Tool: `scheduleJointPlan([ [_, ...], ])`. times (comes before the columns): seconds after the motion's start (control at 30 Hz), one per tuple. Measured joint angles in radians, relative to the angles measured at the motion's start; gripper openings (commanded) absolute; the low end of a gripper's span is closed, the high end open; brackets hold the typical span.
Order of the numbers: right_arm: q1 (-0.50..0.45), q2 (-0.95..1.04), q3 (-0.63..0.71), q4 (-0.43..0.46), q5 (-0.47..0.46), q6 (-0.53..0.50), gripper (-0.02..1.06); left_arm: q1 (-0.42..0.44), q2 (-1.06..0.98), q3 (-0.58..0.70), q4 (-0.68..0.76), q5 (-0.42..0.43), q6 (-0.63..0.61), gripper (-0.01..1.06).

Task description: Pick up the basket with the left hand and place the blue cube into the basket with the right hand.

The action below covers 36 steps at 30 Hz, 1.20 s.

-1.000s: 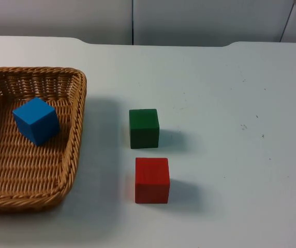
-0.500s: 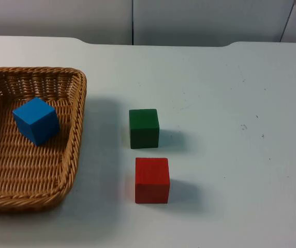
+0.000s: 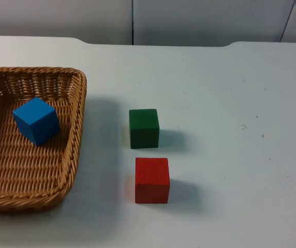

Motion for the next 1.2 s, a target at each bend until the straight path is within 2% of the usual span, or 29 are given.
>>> scheduleJointPlan([
  [0.4, 0.0, 0.0, 0.0, 0.0, 0.0, 0.0, 0.99, 0.0, 0.0, 0.0, 0.0, 0.0, 0.0, 1.05],
  [0.53, 0.0, 0.0, 0.0, 0.0, 0.0, 0.0, 1.04, 0.0, 0.0, 0.0, -0.003, 0.0, 0.0, 1.05],
  [1.2, 0.0, 0.0, 0.0, 0.0, 0.0, 0.0, 1.04, 0.0, 0.0, 0.0, -0.015, 0.0, 0.022, 1.05],
])
